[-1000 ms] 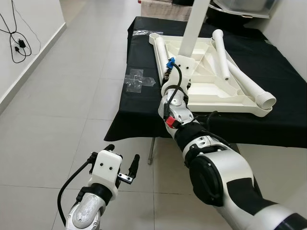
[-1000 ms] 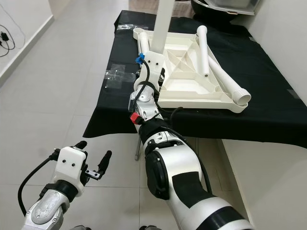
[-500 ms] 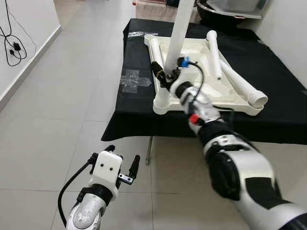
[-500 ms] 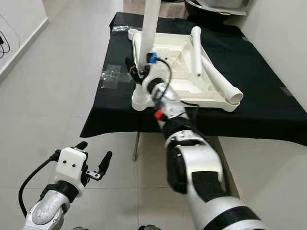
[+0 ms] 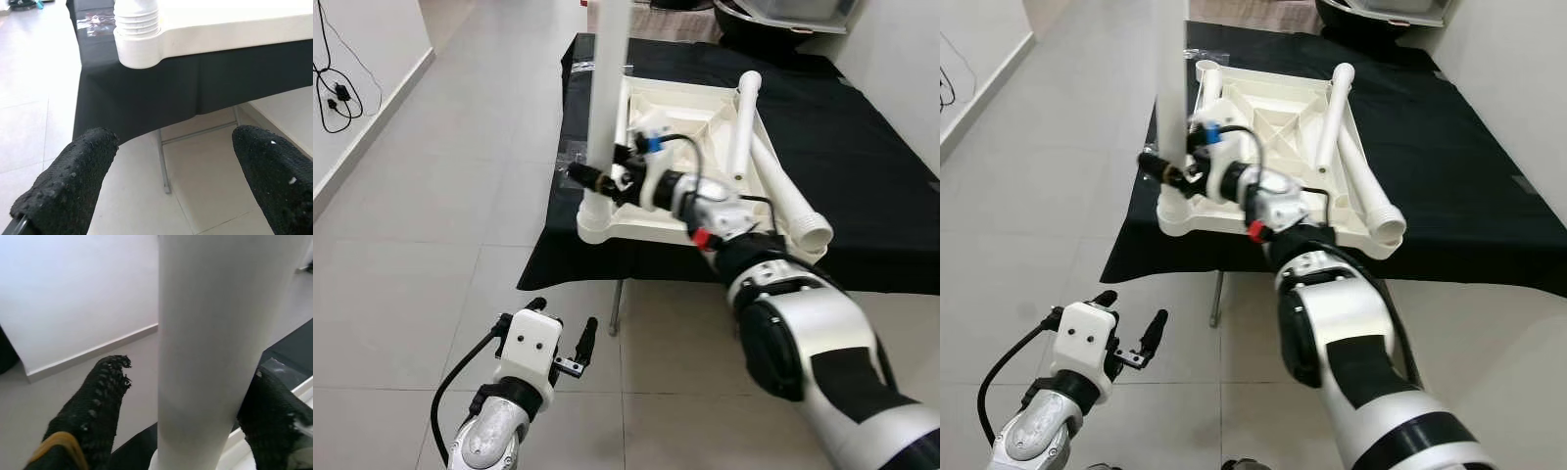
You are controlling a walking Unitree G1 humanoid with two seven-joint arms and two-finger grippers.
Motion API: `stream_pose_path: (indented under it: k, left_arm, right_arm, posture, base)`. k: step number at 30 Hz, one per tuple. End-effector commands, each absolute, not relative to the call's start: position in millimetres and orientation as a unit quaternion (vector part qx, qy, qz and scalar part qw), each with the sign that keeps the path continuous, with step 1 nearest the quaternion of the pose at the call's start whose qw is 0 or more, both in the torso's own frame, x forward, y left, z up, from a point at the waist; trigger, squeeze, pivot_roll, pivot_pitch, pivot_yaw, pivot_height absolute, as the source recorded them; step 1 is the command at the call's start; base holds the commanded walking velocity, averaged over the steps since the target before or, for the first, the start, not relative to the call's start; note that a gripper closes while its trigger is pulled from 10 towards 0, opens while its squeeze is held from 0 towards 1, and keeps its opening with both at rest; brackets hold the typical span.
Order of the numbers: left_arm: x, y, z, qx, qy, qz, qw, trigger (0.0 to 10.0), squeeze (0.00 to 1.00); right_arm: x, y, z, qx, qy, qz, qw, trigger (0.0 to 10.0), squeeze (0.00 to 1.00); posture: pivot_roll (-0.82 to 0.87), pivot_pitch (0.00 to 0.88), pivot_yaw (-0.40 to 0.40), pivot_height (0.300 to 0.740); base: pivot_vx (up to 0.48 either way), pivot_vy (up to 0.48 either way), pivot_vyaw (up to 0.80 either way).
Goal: Building children table
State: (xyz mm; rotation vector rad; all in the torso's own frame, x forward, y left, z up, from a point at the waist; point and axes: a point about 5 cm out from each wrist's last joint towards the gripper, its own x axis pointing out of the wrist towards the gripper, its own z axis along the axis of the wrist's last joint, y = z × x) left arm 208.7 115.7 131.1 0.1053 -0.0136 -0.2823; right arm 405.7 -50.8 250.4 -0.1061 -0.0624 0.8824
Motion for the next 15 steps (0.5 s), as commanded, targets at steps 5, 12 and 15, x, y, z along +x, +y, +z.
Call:
stream_pose_path:
  k: [5,12,15]
  left_arm:
    - [205.1,113.6,130.7,0.052,-0.002,-0.140,0.989,10.0,0.00]
    - [205.8,113.2,130.2,0.050,-0.001,-0.142,0.989,10.0,0.00]
    - [206.6,113.6,129.9,0.050,-0.001,-0.142,0.989,10.0,0.00]
  right_arm:
    - [409.7,-52.5,250.8,-0.059,-0.027,0.379,0.923,0.0,0.00]
    - [417.4,-72.4,247.5,-0.044,-0.032,0.267,0.962,0.0,0.00]
    - [421.3,-84.9,239.7,-0.047,-0.018,0.165,0.985,0.0,0.00]
  posture:
    - [0.17,0.153,-0.157,0.740]
    - [0.15,0.152,-0.150,0.740]
    - [0.14,0.150,-0.144,0.740]
  base:
    - [0.000,0.000,0.00]
    - [0.000,0.000,0.00]
    - [0.000,0.000,0.00]
